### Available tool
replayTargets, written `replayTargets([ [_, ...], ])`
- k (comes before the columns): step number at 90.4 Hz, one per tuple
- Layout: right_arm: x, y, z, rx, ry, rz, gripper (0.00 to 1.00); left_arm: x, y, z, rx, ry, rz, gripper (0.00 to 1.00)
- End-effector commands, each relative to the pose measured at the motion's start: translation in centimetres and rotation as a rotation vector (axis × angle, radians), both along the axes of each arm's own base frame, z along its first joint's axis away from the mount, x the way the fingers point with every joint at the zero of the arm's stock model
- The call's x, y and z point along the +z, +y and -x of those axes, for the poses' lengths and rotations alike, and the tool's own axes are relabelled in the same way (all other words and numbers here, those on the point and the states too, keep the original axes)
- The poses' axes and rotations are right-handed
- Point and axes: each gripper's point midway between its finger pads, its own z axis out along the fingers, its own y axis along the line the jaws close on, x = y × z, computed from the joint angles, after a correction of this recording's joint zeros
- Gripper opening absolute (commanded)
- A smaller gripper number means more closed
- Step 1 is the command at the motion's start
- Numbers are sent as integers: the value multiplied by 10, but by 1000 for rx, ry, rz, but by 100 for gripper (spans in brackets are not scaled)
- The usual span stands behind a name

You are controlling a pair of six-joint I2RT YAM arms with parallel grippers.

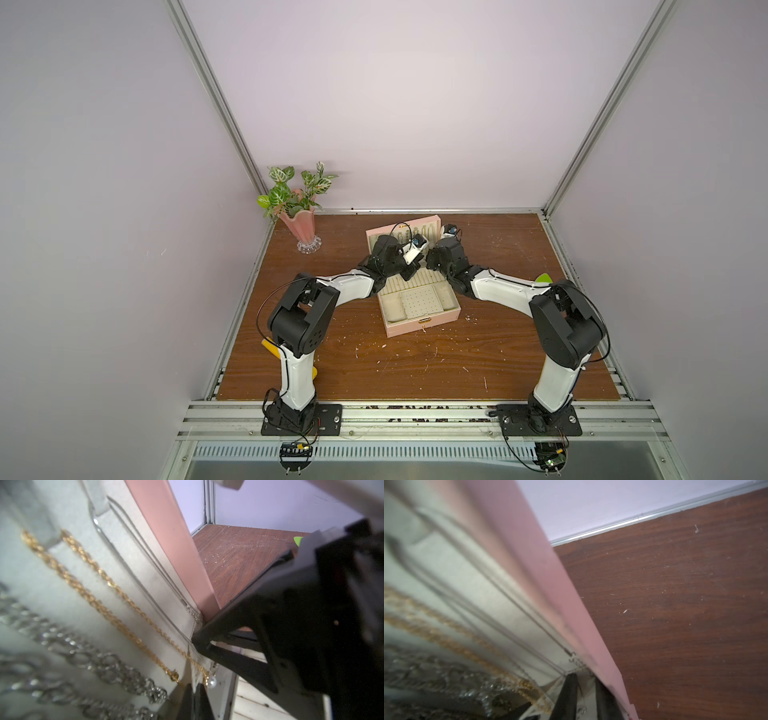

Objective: Put jewelry chain into jewelry box
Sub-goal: Adjust the necklace in the storage slot.

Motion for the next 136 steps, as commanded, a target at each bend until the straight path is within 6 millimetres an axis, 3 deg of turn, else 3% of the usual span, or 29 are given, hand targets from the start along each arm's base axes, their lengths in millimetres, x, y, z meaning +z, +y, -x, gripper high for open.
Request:
replayTargets([
  [1,12,-17,-16,-61,-46,8,10,11,-4,-6,-14,-31,33,1],
  [8,20,-15,-16,-47,-60,0,0,12,-4,-6,-12,-30,35,1],
  [36,73,-6,-7,21,-156,-99,0,12,-3,-7,-2,-29,36,1],
  [51,86,-6,-5,33,-180,-104,0,11,-4,-8,-2,-26,37,1],
  [84,79,-1,-1,54,-154,-92,0,12,-4,-8,-2,-26,38,1],
  [98,64,-2,0,27,-113,-62,12,13,-7,-6,-17,-18,58,1],
  [136,46,-10,-13,-34,-71,43,17,13,-9,-5,-29,-5,63,1],
])
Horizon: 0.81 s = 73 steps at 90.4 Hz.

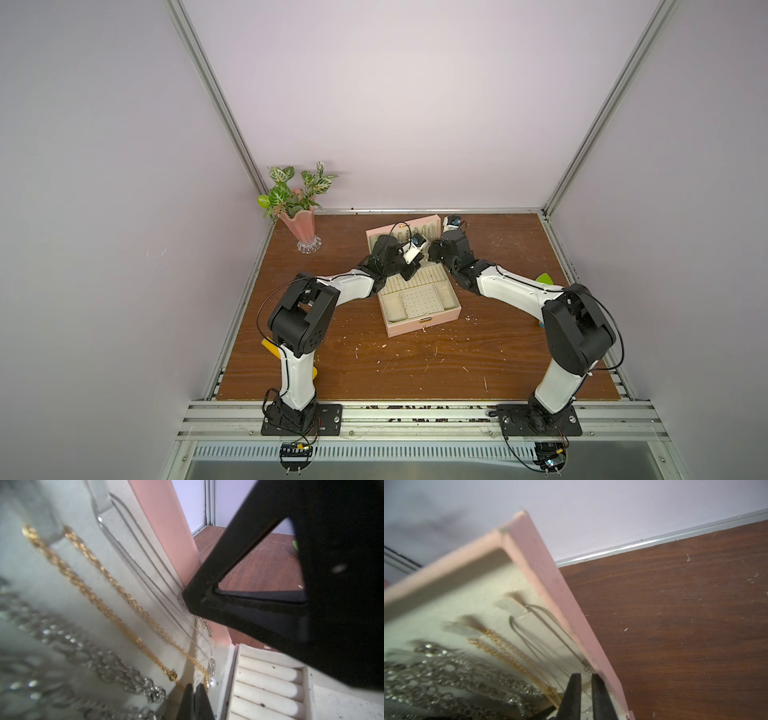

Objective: Put jewelry chain into jewelry box
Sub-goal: Adjust the necklace in the storage slot.

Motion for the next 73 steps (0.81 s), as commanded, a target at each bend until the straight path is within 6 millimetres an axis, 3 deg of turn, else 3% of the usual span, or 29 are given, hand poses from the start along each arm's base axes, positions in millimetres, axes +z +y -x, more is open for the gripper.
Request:
replayTargets([
  [1,7,-9,-8,-47,-13,40,17,13,-8,-5,-30,-23,44,1],
  [21,-1,-26,-6,-126,10,98,14,14,-7,-6,-28,-27,43,1],
  [38,10,-23,-3,-102,13,98,21,16,-9,-8,-26,-22,51,1],
  [54,21,-22,-2,-77,22,113,21,24,-15,-14,-11,-3,149,1],
  [73,20,-38,-2,-104,70,167,18,26,-19,-18,-12,27,178,1],
])
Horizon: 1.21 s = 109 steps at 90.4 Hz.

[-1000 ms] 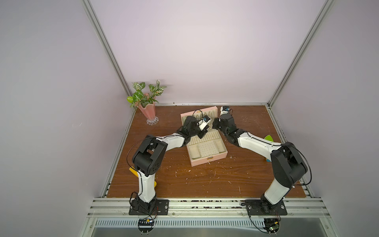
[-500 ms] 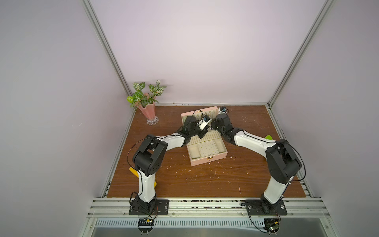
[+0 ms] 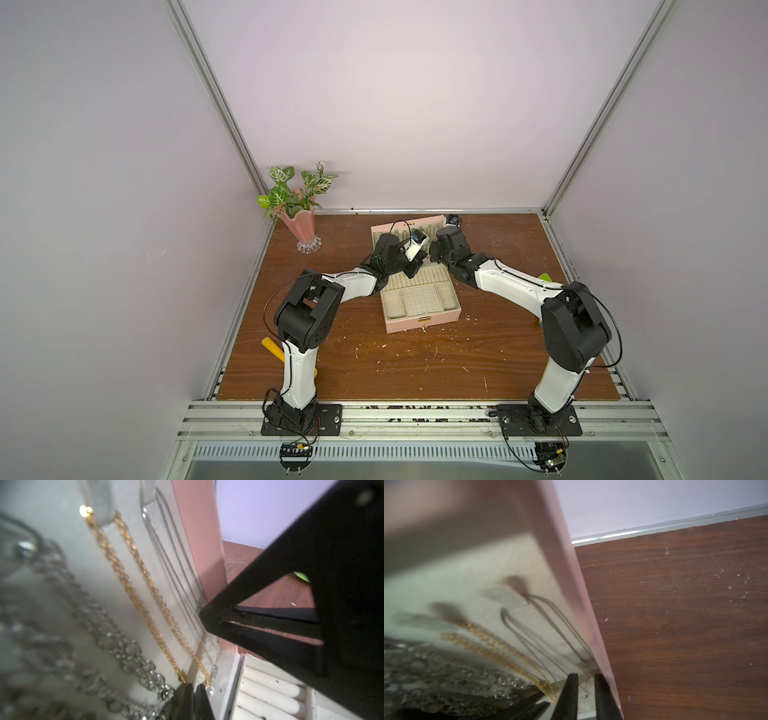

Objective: Put jewelry chain into jewelry box
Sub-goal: Adjust the necklace in the storage slot.

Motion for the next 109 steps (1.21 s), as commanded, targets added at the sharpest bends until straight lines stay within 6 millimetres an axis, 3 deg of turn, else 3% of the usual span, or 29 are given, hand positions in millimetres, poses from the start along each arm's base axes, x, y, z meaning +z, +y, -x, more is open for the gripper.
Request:
replayTargets([
  [1,27,-22,-5,-60,-27,40,18,24,-6,-9,-7,-22,79,1],
  [18,30,-32,-6,-88,-12,115,15,21,-5,-5,-11,16,90,1],
  [39,28,-30,-17,-100,-12,143,14,23,-6,2,-35,13,105,1],
  [83,-4,-36,-15,-115,51,200,21,30,-3,3,-68,23,155,1],
  [109,-19,-42,-16,-119,87,231,19,31,-2,2,-74,23,155,1],
])
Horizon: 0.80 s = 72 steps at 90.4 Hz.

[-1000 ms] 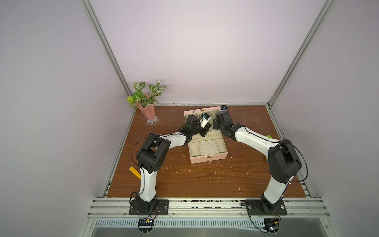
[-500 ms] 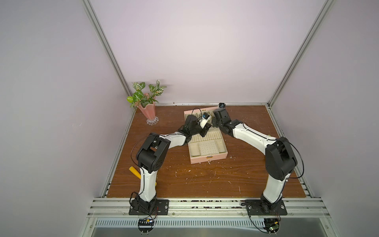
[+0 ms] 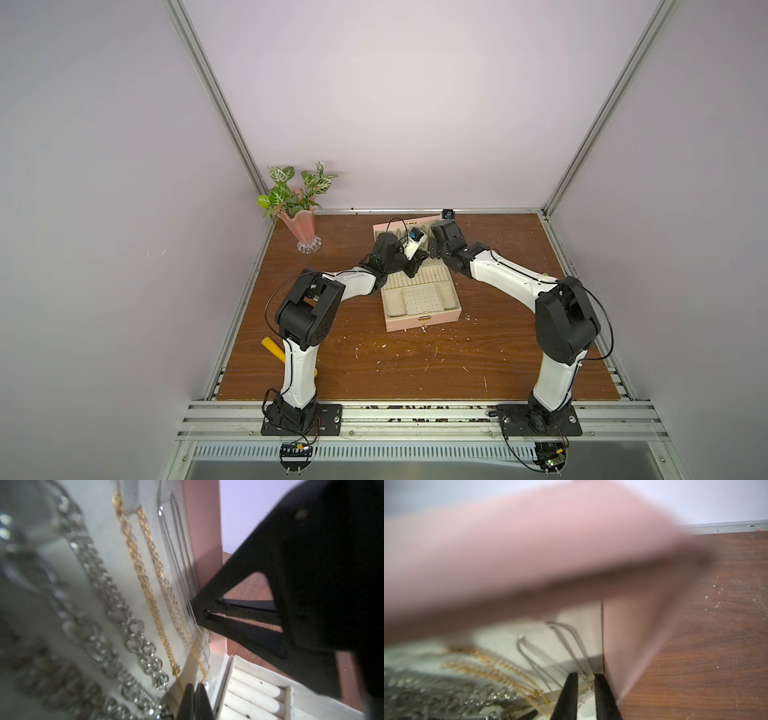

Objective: Put jewelry chain into jewelry box
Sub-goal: Adjust the necklace in the storage slot.

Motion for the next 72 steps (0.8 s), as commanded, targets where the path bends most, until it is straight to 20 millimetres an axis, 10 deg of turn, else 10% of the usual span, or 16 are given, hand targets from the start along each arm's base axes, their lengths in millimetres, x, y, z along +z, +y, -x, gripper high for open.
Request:
replayTargets([
  [1,-18,-36,-6,-99,31,108,18,31,-3,-1,-42,-63,75,1],
  [54,-29,-15,-22,-5,56,113,1,28,-5,-5,-38,-54,68,1],
  [72,-2,-6,-19,29,-19,11,0,24,-4,-6,-28,-44,61,1],
])
